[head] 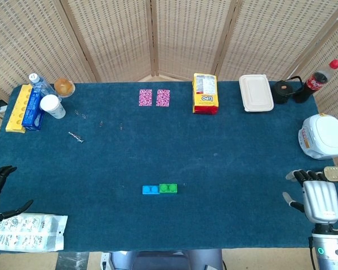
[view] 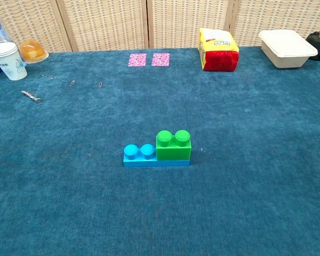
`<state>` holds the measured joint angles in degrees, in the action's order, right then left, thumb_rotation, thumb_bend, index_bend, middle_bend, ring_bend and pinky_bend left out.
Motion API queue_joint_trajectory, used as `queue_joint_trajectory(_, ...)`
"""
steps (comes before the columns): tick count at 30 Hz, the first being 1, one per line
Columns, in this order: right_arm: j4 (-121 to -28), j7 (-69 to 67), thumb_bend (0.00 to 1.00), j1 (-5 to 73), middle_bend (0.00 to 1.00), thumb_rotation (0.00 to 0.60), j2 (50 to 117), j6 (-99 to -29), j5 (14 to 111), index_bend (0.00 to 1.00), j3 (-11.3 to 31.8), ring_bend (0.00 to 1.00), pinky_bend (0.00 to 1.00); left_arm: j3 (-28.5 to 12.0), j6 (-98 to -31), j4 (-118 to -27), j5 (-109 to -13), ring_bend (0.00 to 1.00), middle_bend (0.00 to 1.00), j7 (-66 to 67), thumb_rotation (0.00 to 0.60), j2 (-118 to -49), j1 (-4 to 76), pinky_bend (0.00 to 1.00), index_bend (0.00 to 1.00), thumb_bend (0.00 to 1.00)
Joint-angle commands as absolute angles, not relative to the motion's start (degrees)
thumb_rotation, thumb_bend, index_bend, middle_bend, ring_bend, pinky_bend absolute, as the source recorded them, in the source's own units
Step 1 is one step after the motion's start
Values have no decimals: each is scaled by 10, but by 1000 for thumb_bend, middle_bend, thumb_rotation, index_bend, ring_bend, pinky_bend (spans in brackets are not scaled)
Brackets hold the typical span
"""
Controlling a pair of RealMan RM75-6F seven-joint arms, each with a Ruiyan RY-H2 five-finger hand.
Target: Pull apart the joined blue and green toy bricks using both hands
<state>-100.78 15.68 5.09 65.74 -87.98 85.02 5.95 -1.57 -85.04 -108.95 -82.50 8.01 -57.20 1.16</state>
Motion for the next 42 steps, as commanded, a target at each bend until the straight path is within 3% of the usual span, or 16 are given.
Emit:
queue_joint_trajectory(1,-1006,152,242,49,481,600,655,-881,852,453,58,441,382,-15,-799,-1098,-824,148,263,82,395,-566,42,259,305,190)
queue_joint_trajectory(7,-1001,141,242,45,481,600,655,-883,860,453,52,441,382,-24,-723,-1126,-830,199,307,133,396,-560,100,340,336,193)
queue_joint_trajectory(13,-996,131,242,43,481,600,656,-887,866,453,50,441,383,-43,-677,-1153,-818,210,322,226,402,-587,152,341,397,268)
queue_joint_trajectory(22,-992,114,242,37,481,600,650,-901,876,453,50,438,383,-78,-623,-1163,-731,210,322,384,422,-677,236,294,415,279)
queue_joint_trajectory(32,-988,96,242,26,481,600,640,-916,882,453,49,438,383,-94,-598,-1145,-577,210,322,525,432,-799,328,235,416,278)
queue_joint_trajectory(42,-989,91,241,17,481,600,629,-925,876,453,52,438,384,-92,-600,-1082,-486,192,322,585,429,-892,403,202,416,261)
